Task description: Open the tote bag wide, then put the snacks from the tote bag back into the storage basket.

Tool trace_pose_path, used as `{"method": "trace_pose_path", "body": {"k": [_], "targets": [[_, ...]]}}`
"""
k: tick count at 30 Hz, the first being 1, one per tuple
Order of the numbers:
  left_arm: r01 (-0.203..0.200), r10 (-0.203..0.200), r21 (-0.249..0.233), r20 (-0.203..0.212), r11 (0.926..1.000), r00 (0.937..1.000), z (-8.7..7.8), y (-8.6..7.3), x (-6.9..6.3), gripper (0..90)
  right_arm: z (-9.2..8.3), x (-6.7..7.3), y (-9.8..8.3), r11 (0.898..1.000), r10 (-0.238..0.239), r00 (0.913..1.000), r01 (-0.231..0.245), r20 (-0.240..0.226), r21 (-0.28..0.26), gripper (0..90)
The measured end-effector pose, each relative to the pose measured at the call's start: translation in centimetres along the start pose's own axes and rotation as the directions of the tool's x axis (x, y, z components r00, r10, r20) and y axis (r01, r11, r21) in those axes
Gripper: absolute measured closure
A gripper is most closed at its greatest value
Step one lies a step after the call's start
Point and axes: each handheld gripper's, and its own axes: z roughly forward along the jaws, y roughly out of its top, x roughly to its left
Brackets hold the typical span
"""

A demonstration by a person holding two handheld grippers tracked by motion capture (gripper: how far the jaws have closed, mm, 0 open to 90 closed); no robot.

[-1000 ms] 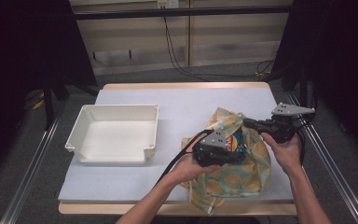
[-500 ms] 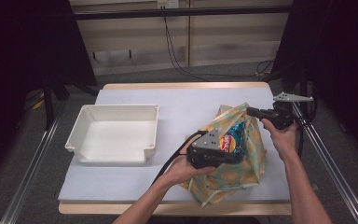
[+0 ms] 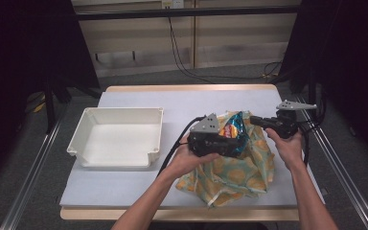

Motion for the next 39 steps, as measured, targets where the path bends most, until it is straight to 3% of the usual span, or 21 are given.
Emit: {"method": "trace_pose_path", "body": {"k": [10,15,18,22,29,30,39], "targets": [[0.029,-0.030,-0.072,-0.010,0.9970,0.9995,-0.4,1.9,1.5,87.9,-0.3,0.8,0.6,1.000,-0.022,0.9997,0.022,-0.007,0.001,90.0],[0.035,-0.037,-0.064,-0.031,0.9974,0.9988,-0.6,3.0,2.2,87.9,0.1,0.5,0.7,1.000,-0.015,0.9999,0.015,-0.007,0.009,90.0],[0.045,-0.048,-0.084,-0.041,0.9955,0.9980,-0.7,3.3,2.6,87.9,0.4,1.0,0.7,1.000,-0.022,0.9994,0.021,-0.027,-0.001,90.0],[0.037,-0.042,-0.086,-0.057,0.9956,0.9975,-0.7,4.0,2.7,87.9,0.6,1.8,0.8,0.999,-0.043,0.9985,0.043,-0.034,0.004,90.0],[0.031,-0.039,-0.114,-0.068,0.9931,0.9969,-1.3,5.3,2.5,87.9,0.2,1.8,0.8,0.999,-0.042,0.9986,0.042,-0.033,-0.003,90.0],[0.038,-0.045,-0.128,-0.055,0.9910,0.9975,-1.3,5.7,2.6,87.8,0.1,1.8,0.8,1.000,-0.030,0.9988,0.030,-0.039,-0.004,90.0],[0.027,-0.036,-0.143,-0.060,0.9894,0.9975,-1.7,7.6,2.8,87.9,0.2,1.8,0.3,1.000,-0.030,0.9980,0.030,-0.056,-0.004,90.0]]}}
